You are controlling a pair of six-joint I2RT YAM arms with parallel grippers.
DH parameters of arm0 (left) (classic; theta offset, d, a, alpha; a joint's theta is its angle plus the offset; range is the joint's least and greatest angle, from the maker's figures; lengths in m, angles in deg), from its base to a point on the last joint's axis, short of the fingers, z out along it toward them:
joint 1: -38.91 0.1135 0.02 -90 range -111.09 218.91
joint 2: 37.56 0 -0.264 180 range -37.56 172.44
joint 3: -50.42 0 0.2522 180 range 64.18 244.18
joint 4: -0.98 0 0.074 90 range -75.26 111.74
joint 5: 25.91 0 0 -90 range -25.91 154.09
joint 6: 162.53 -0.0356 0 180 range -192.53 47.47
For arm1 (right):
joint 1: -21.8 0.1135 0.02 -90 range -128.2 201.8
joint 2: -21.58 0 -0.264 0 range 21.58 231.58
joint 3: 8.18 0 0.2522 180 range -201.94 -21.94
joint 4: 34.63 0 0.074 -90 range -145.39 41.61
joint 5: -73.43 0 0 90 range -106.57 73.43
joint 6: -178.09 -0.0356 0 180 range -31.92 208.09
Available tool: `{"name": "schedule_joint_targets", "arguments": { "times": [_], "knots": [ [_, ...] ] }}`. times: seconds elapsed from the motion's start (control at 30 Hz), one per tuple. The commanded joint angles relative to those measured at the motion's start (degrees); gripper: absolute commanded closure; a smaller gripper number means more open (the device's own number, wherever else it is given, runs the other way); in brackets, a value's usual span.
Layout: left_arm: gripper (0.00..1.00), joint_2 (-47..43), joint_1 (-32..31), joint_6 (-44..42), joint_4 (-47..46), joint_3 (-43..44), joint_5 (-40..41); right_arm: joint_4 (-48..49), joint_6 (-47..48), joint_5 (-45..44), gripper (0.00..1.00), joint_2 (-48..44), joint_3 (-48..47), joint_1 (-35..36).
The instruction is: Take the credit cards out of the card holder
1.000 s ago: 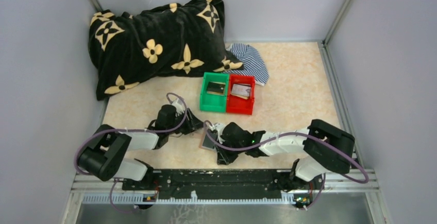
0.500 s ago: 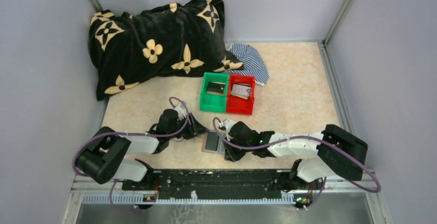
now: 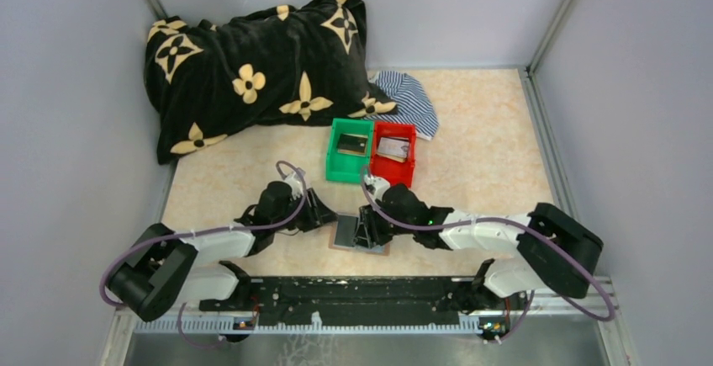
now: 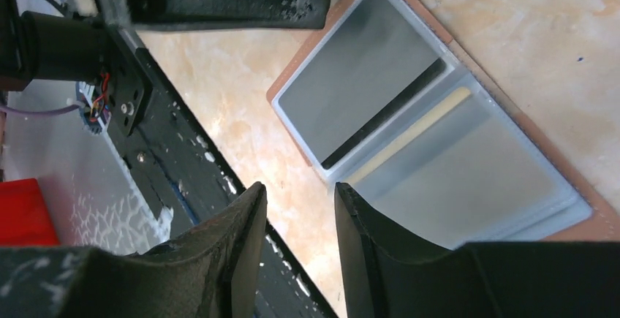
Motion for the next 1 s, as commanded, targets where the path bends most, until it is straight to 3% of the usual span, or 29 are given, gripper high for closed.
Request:
{"name": "schedule_joint_targets", "arguments": {
  "times": [0.0,0.23,0.43,0.67,0.83,0.97],
  "knots": [
    [0.56,0.09,-3.54,0.45,3.56,-0.25,2.72,9.28,-3.96,3.59,0.59,5.36,-0.05,-0.87],
    [0.63,0.93,-6.82,2.7,4.57,-0.27,1.9,14.64,-6.68,6.57,0.59,8.63,2.26,-4.17],
    [0.62,-5.49,-6.56,-2.07,15.2,4.07,8.62,11.18,-4.44,6.48,0.59,6.81,1.94,-5.66],
    [0.6,-9.59,-6.44,0.02,17.78,9.87,0.17,14.24,-4.93,7.71,0.59,9.61,2.91,-5.86],
    [0.59,-8.32,-6.37,7.9,8.34,4.61,-6.92,15.49,-5.24,8.51,0.59,10.53,3.19,-5.93],
    [0.44,-6.83,-6.37,15.03,-4.51,-3.59,-10.46,15.11,-4.69,9.26,0.59,10.48,3.08,-6.42]
  ]
}}
